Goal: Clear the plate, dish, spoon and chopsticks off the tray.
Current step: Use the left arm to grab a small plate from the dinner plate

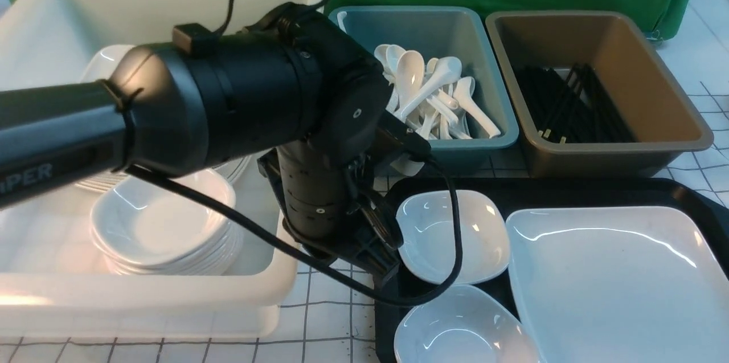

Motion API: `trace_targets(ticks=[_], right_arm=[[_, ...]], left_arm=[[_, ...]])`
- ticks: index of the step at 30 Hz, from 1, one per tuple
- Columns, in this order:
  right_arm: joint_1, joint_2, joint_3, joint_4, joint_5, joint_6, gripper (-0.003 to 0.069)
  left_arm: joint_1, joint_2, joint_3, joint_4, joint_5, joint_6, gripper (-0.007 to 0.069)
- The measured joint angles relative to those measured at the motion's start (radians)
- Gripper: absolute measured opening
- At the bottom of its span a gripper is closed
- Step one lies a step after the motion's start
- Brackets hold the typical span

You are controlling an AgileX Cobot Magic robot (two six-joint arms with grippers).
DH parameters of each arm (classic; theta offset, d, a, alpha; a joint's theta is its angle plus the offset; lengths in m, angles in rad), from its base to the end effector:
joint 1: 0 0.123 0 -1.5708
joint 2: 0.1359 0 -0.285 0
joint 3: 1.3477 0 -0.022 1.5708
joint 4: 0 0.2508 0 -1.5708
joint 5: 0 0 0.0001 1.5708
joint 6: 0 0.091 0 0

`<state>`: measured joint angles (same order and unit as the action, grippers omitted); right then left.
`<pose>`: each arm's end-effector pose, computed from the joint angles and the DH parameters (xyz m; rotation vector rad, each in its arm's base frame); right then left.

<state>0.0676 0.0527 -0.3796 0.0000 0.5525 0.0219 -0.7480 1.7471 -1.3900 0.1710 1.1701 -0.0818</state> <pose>0.0308 0.0021 0.2848 -0.0391 1.7092 0.0666 0.2642 -0.2257 0.2595 1.0443 2.7630 0.1412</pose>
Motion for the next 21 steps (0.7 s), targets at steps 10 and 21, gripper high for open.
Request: trace_targets(ticks=[10,21], right_arm=[[0.0,0.0,0.0,0.0,0.0,0.001,0.0239],[0.0,0.0,0.0,0.0,0.0,0.001,0.0239]], left_arm=[[0.01,-0.062,0.001,-0.525,-0.062,0.264,0.0],[-0.082,0.134,-0.063,-0.496,-0.176,0.361,0.0178]])
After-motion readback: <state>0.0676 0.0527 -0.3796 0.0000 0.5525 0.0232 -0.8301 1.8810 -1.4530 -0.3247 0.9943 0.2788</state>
